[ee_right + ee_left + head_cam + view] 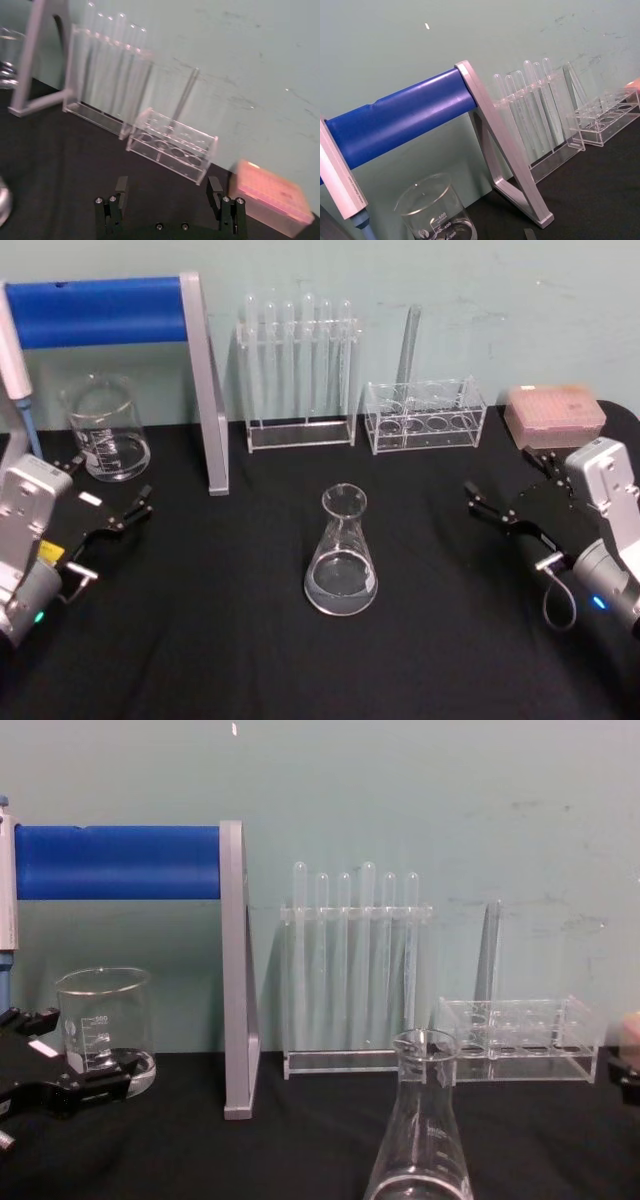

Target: Grasp the erlenmeyer flask with one hand, shake it three times, then place it back.

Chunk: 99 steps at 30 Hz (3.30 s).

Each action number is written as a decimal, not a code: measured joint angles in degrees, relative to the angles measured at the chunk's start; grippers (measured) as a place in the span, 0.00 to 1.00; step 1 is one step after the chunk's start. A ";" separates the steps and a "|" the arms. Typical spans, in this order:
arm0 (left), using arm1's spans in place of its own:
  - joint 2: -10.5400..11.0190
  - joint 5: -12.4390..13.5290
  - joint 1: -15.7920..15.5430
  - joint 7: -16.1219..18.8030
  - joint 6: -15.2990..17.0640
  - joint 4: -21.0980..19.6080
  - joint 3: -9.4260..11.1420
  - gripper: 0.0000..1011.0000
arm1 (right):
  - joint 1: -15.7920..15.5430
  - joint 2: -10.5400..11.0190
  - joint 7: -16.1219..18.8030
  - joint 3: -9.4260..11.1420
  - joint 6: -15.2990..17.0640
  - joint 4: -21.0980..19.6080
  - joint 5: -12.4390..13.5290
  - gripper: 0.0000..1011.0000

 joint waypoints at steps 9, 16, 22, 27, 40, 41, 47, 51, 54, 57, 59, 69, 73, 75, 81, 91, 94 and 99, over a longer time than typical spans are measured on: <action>0.00 0.00 0.00 0.00 0.00 0.00 0.00 0.99 | -4.39 0.83 5.07 1.67 -0.60 -5.44 3.99 0.99; 0.00 0.00 0.00 0.00 0.00 0.00 0.00 0.99 | -7.21 0.78 9.26 2.15 -0.71 -8.33 7.17 0.99; 0.00 0.00 0.00 0.00 0.00 0.00 0.00 0.99 | -7.79 -0.13 13.65 1.67 0.00 -8.86 9.59 0.99; 0.00 0.00 0.00 0.00 0.00 0.00 0.00 0.99 | -7.05 -1.19 16.98 0.92 1.09 -8.26 10.65 0.99; 0.00 0.00 0.00 0.00 0.00 0.00 0.00 0.99 | -3.60 -3.83 23.15 -0.68 2.00 -5.54 9.78 0.99; 0.00 0.00 0.00 0.00 0.00 0.00 0.00 0.99 | -3.30 -4.05 23.38 -0.81 2.00 -5.31 9.55 0.99; 0.00 0.00 0.00 0.00 0.00 0.00 0.00 0.99 | -0.91 -6.10 25.11 -1.66 1.96 -3.36 8.06 0.99; 0.00 0.00 0.00 0.00 0.00 0.00 0.00 0.99 | 0.32 -7.33 25.79 -2.09 1.94 -2.15 7.11 0.99; 0.00 0.00 0.00 0.00 0.00 0.00 0.00 0.99 | 1.20 -8.30 26.13 -2.28 1.93 -1.15 6.50 0.99; 0.00 0.00 0.00 0.00 0.00 0.00 0.00 0.99 | 1.97 -9.38 26.25 -2.40 1.94 -0.05 5.83 0.99; 0.00 0.00 0.00 0.00 0.00 0.00 0.00 0.99 | 2.45 -10.11 26.34 -2.41 1.95 0.62 5.41 0.99; 0.00 0.00 0.00 0.00 0.00 0.00 0.00 0.99 | 3.60 -12.40 26.53 -2.22 1.78 2.72 4.40 0.99; 0.00 0.00 0.00 0.00 0.00 0.00 0.00 0.99 | 3.64 -12.84 26.54 -2.01 1.68 2.84 4.20 0.99; 0.00 0.00 0.00 0.00 0.00 0.00 0.00 0.99 | 3.62 -12.94 26.52 -1.91 1.61 2.84 4.11 0.99; 0.00 0.00 0.00 0.00 0.00 0.00 0.00 0.99 | 3.52 -12.99 26.49 -1.80 1.55 2.74 3.98 0.99; 0.00 0.00 0.00 0.00 0.00 0.00 0.00 0.99 | 3.51 -12.94 26.46 -1.82 1.56 2.70 4.02 0.96; 0.00 0.00 0.00 0.00 0.00 0.00 0.00 0.99 | 3.51 -12.93 26.44 -1.84 1.55 2.70 4.04 0.91; 0.00 0.00 0.00 0.00 0.00 0.00 0.00 0.99 | 3.51 -12.90 26.41 -1.87 1.56 2.70 4.06 0.76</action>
